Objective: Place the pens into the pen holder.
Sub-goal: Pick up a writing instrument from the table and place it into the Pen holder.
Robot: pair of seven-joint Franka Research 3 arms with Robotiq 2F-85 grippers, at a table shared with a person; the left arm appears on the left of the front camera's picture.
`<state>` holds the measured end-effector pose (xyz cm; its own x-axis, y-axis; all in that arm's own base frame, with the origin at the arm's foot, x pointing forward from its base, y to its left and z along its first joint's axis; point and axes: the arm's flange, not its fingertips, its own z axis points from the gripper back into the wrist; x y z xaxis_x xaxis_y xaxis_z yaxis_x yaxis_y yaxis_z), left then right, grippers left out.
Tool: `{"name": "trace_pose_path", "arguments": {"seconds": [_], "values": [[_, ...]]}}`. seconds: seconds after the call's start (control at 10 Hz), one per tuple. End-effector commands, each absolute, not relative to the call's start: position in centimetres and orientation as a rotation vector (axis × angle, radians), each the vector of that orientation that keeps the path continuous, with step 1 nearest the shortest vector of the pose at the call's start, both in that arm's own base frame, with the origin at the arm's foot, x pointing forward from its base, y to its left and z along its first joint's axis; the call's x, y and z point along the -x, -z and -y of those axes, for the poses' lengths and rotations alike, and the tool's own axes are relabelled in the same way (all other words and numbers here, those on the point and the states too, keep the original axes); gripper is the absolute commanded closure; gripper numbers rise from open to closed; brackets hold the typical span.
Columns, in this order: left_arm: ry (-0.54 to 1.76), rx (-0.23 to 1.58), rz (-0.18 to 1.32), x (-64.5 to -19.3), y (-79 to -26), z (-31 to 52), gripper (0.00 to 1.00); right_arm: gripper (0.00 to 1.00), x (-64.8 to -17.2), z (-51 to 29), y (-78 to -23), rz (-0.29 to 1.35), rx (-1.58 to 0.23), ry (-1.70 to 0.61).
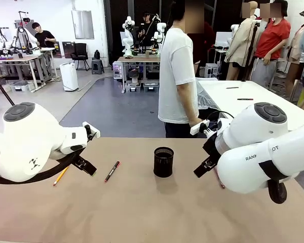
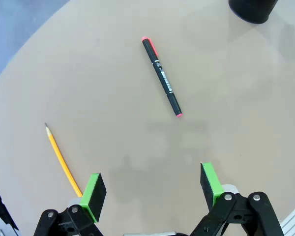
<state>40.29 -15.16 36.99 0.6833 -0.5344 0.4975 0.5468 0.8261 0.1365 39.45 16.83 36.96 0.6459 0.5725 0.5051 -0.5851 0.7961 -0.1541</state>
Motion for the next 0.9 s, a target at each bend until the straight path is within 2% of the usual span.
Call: {"name": "trace_pose_path", "arguments": {"seconds": [0.0,0.8], "values": [[0.606,0.024,0.551,-40.29,-37.01,15.15,0.0,0.0,-39.45,-16.82,-36.99,0.567,-0.024,-0.658],[0.606,0.024,0.551,-40.29,-37.01,15.15,0.0,0.0,-39.45,-16.82,-36.99,0.567,-0.024,-0.658]]}}
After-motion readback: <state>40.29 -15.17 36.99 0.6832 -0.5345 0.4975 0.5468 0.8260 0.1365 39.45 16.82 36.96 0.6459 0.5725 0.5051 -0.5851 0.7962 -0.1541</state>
